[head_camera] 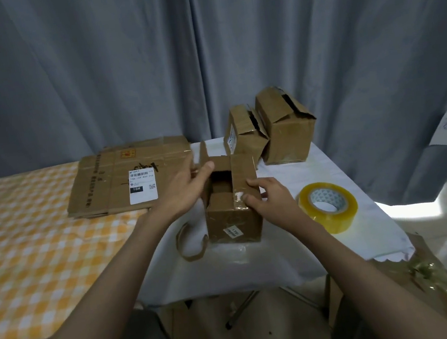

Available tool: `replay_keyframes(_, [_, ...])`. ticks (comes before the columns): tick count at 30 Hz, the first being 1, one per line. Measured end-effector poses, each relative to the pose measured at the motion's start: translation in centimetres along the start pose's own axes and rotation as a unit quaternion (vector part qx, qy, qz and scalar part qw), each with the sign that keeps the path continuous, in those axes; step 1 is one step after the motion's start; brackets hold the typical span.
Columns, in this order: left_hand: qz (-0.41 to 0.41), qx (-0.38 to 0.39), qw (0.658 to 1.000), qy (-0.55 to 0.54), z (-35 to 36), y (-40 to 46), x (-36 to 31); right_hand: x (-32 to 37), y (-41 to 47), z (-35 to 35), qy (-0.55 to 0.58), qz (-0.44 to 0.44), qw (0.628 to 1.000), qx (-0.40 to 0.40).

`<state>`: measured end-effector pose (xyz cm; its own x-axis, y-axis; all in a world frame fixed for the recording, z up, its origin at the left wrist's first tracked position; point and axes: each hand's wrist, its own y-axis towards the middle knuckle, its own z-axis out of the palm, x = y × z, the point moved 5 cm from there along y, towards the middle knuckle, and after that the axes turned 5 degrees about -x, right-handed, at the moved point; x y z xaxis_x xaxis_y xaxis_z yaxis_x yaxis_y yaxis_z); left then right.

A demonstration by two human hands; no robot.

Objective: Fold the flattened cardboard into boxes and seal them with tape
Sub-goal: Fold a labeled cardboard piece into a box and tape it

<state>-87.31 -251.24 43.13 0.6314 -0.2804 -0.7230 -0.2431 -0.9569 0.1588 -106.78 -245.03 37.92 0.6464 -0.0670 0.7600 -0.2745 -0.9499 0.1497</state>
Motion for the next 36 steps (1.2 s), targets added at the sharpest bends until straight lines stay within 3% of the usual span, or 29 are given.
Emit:
replay_keyframes(2, [0.035, 0.032, 0.999, 0.02, 1.2, -1.1, -0.6, 0.0, -0.1, -0.2, 0.023, 0.008, 1.0, 0.006])
replay_keyframes(4, [0.063, 0.017, 0.997, 0.031, 2.3, -2.1, -0.7, 0.0, -0.4, -0.1, 0.051, 0.018, 0.998, 0.013])
replay_keyframes(9, [-0.012, -0.014, 1.0, 0.012, 4.1, -3.2, 1.8, 0.0, -1.1, 0.3, 0.137, 0.058, 0.989, 0.003])
replay_keyframes(13, [0.013, -0.072, 0.997, -0.021, 2.9, -3.5, 1.0, 1.8, -0.7, -0.3, 0.161, 0.035, 0.986, -0.016])
replay_keyframes(19, [0.003, -0.13, 0.991, -0.036, -1.1, 0.9, 0.3, 5.7, 4.6, 0.0, 0.197, 0.017, 0.98, -0.013])
replay_keyframes(24, [0.019, -0.102, 0.994, -0.016, -1.2, 7.4, 0.4, 6.0, 10.5, 1.1, 0.216, 0.032, 0.975, -0.029])
replay_keyframes(27, [0.023, -0.047, 0.998, 0.034, 1.0, 10.4, 2.0, 4.6, 13.0, 1.9, 0.158, 0.043, 0.986, -0.02])
replay_keyframes(31, [0.058, 0.057, 0.994, 0.076, 4.7, 10.7, 4.7, 3.0, 12.7, 3.1, 0.006, -0.041, 0.999, -0.016])
replay_keyframes(36, [0.118, 0.023, 0.99, 0.074, 6.4, 12.6, 6.4, 1.6, 13.8, 5.1, -0.096, -0.121, 0.988, -0.011])
